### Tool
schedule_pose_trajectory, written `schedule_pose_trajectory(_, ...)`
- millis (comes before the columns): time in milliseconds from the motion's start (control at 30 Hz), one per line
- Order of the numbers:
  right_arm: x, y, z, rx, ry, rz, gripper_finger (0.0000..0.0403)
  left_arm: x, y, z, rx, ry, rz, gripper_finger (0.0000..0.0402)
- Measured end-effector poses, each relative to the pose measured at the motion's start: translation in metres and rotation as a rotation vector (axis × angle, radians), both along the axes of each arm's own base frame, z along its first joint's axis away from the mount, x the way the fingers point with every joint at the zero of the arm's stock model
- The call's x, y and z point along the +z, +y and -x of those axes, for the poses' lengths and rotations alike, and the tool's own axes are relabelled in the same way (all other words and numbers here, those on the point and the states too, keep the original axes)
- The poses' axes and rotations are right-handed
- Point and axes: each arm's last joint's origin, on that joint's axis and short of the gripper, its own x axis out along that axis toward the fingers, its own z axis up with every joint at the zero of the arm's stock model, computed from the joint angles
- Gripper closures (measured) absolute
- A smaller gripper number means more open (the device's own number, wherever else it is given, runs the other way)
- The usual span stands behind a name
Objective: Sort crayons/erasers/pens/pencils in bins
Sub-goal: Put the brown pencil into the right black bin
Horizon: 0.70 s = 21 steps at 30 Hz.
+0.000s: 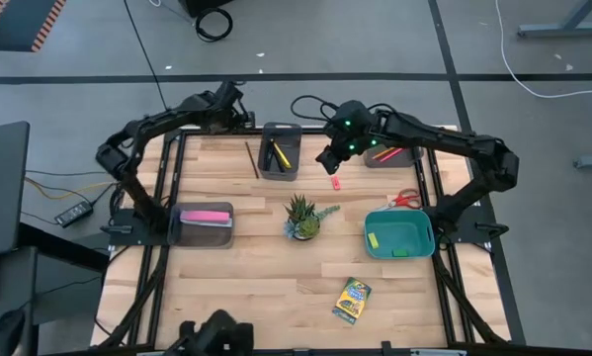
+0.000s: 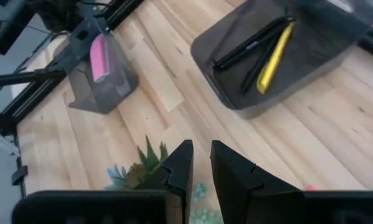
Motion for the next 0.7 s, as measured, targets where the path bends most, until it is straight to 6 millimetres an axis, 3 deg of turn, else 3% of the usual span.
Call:
schedule_pose_trajectory(267,0.02,0.012,0.026,-0.025,0.015,0.017,0.0338,-0.063,0.0,-0.021,-0.018,0.106,0.195,0.023)
schedule_pose_trajectory(500,0.033,0.019,0.042,-0.048,0.006,0.056,0.0338,-0.07,-0.006,-0.038,0.007,0.064,0.18,0.023)
schedule_pose_trajectory(700,0.035,0.02,0.045,-0.029,0.007,0.085,0.0338,-0.074,-0.006,-0.039,0.069,0.093,0.154,0.023)
